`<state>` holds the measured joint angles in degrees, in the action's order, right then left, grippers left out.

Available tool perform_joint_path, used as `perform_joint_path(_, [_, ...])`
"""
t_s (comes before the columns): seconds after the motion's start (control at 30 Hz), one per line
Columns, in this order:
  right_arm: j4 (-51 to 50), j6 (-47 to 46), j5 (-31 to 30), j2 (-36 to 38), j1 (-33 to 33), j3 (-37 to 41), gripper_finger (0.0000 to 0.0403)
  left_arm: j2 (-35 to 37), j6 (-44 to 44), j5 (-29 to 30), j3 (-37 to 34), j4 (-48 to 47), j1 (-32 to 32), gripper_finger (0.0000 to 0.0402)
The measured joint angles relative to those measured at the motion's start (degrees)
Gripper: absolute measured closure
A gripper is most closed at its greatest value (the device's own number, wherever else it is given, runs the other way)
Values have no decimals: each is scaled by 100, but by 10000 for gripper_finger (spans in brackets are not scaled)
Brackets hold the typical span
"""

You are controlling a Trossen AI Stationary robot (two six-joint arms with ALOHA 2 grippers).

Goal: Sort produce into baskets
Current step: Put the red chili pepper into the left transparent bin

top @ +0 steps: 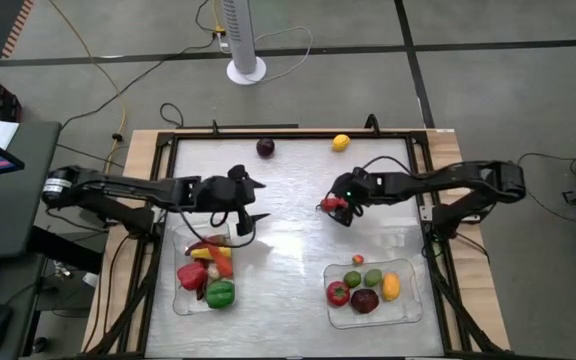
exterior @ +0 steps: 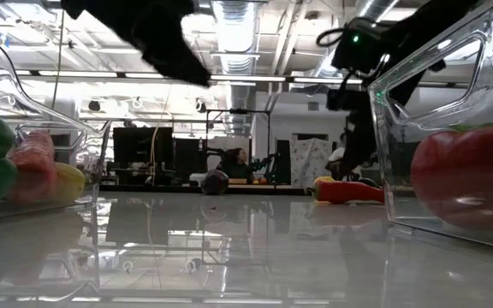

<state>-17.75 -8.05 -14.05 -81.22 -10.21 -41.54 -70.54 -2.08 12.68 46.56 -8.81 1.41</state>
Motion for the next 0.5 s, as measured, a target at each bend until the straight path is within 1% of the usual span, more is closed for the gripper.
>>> perform_joint_path(0.07, [40,56,194,-134,-109,0,86,148,-227,-49,-22,409,54,25])
perform_joint_path(0.13, [34,79,210,-256,-169,0,101,324,-441,-105,-24,754,89,25])
perform_joint_path(0.23, [-17,99,220,-449,-191,0,120,527,-586,-201,-24,995,132,25])
perform_joint_path(0.4, [-32,244,219,-642,-188,0,136,470,-443,-347,-28,640,159,25])
perform_joint_path(0.5, [48,340,219,-713,-188,-7,154,394,-317,-344,-28,397,128,25])
